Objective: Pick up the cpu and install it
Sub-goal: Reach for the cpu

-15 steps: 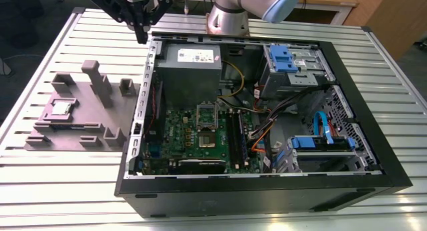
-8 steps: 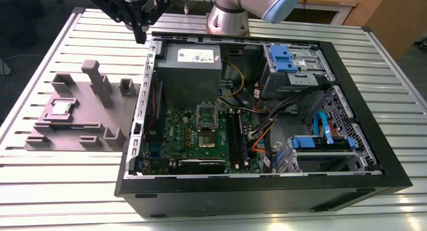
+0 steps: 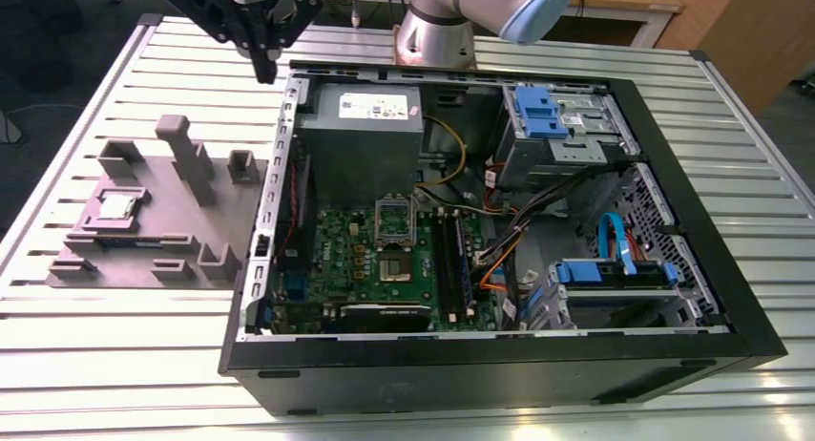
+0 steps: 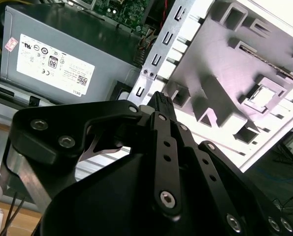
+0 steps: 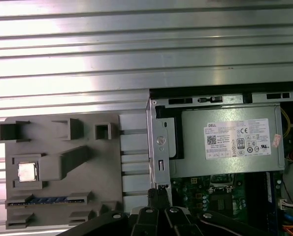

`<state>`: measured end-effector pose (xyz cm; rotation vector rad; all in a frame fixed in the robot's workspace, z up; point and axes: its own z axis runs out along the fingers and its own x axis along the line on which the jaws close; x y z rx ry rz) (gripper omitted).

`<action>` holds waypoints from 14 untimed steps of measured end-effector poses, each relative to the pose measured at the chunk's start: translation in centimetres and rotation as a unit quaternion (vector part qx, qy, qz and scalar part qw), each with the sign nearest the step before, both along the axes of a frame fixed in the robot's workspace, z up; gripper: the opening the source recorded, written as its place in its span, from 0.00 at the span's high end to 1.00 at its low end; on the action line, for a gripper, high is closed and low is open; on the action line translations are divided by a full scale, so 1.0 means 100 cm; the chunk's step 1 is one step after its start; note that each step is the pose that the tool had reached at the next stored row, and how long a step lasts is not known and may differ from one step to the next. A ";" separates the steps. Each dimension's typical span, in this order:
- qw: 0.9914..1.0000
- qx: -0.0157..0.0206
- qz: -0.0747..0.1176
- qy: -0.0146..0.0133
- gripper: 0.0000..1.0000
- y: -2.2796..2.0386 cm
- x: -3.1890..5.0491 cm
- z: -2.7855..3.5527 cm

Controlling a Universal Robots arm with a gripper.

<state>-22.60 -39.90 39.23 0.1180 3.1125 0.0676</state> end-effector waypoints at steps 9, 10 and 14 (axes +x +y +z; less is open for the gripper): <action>1.000 0.000 0.000 0.000 0.89 0.0000 -0.0034 0.0000; 1.000 0.000 0.000 0.000 0.89 0.0000 -0.0038 0.0000; 1.000 0.000 0.000 0.000 0.89 0.0000 -0.0054 0.0000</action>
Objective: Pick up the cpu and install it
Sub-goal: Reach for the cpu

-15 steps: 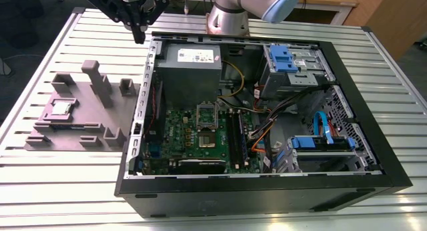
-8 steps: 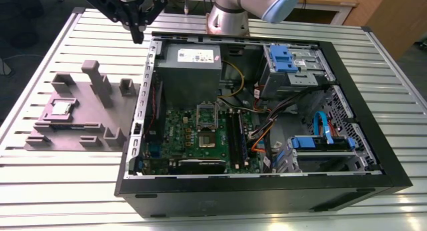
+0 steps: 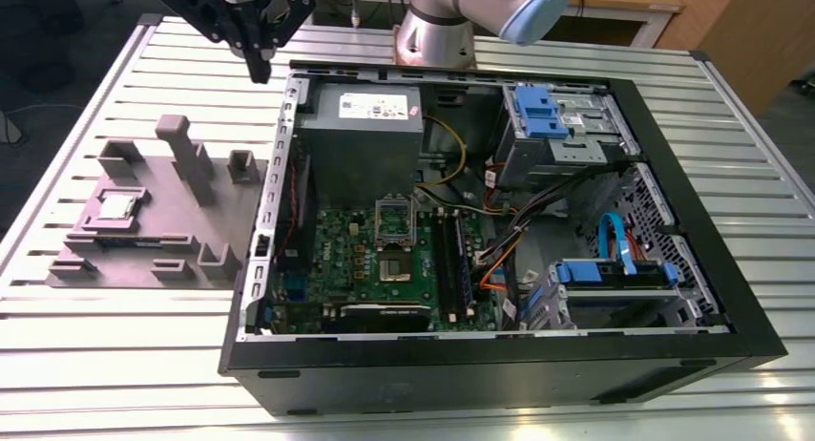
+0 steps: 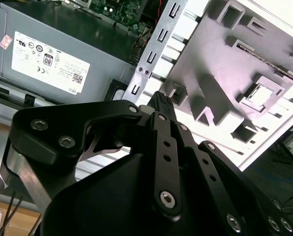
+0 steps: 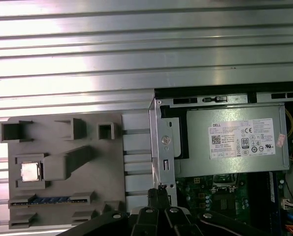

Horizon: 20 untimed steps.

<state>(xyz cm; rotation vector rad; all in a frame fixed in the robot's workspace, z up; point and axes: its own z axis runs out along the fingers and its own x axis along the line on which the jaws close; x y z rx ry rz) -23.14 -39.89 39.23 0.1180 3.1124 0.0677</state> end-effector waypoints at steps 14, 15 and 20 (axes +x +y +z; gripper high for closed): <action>1.000 0.000 0.000 0.000 0.89 0.0000 -0.0067 0.0000; 1.000 0.000 0.000 0.000 0.89 0.0000 -0.0072 0.0000; 1.000 0.000 0.000 0.000 0.89 0.0000 -0.0096 0.0000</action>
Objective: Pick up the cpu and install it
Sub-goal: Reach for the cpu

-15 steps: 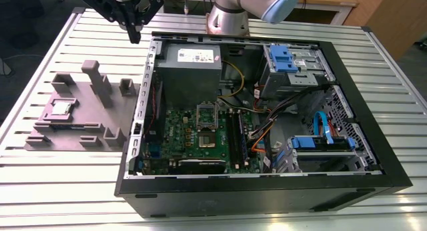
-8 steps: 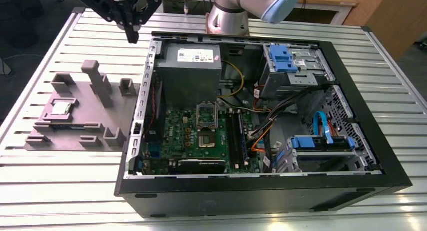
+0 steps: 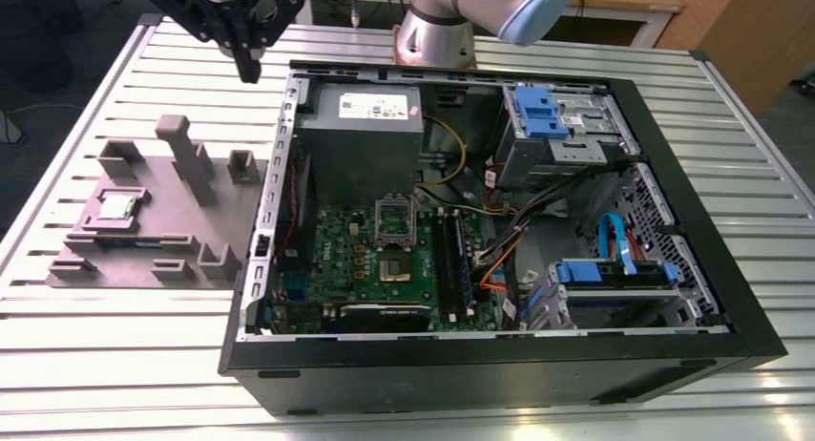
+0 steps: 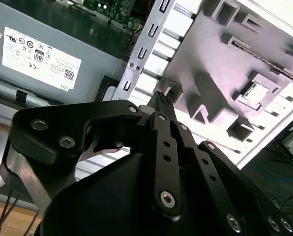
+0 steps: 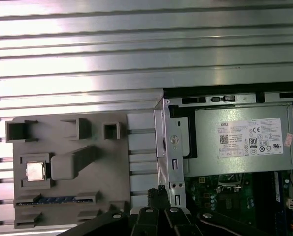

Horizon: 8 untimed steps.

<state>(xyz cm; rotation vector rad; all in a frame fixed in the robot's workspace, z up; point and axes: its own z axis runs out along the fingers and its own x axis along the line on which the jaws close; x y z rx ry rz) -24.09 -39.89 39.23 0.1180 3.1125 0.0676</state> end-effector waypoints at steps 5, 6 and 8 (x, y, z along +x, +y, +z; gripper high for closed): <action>1.000 0.000 0.000 0.000 0.89 0.0000 -0.0021 0.0000; 1.000 0.000 0.000 0.000 0.89 0.0000 -0.0026 0.0000; 1.000 0.000 0.000 0.000 0.89 0.0000 -0.0035 0.0000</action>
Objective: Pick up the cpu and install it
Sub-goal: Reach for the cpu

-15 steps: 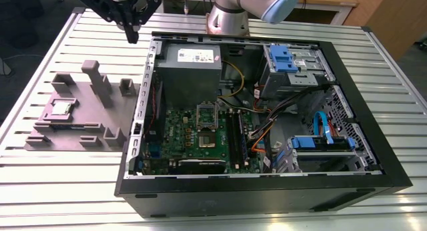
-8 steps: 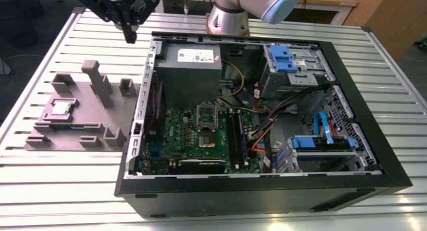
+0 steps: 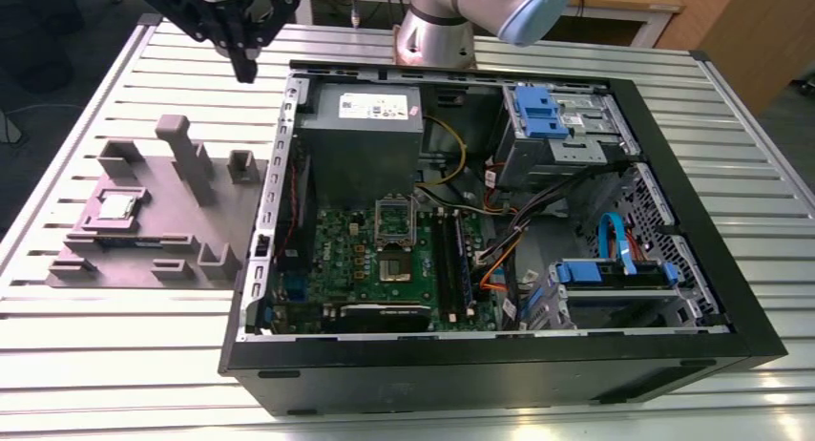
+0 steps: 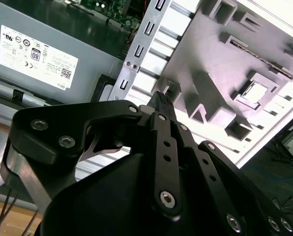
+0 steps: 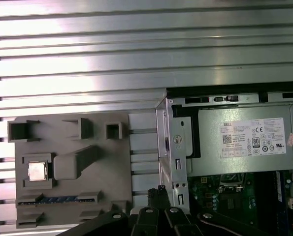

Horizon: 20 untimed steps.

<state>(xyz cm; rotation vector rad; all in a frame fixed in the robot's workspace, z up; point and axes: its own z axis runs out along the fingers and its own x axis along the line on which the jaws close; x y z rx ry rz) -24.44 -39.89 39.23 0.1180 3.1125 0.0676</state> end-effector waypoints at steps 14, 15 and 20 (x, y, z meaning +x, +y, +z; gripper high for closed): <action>1.000 0.000 0.000 0.000 0.89 0.0000 -0.0066 0.0000; 1.000 0.000 0.000 0.000 0.89 0.0000 -0.0071 0.0000; 1.000 0.000 0.000 0.000 0.89 0.0000 -0.0097 -0.0001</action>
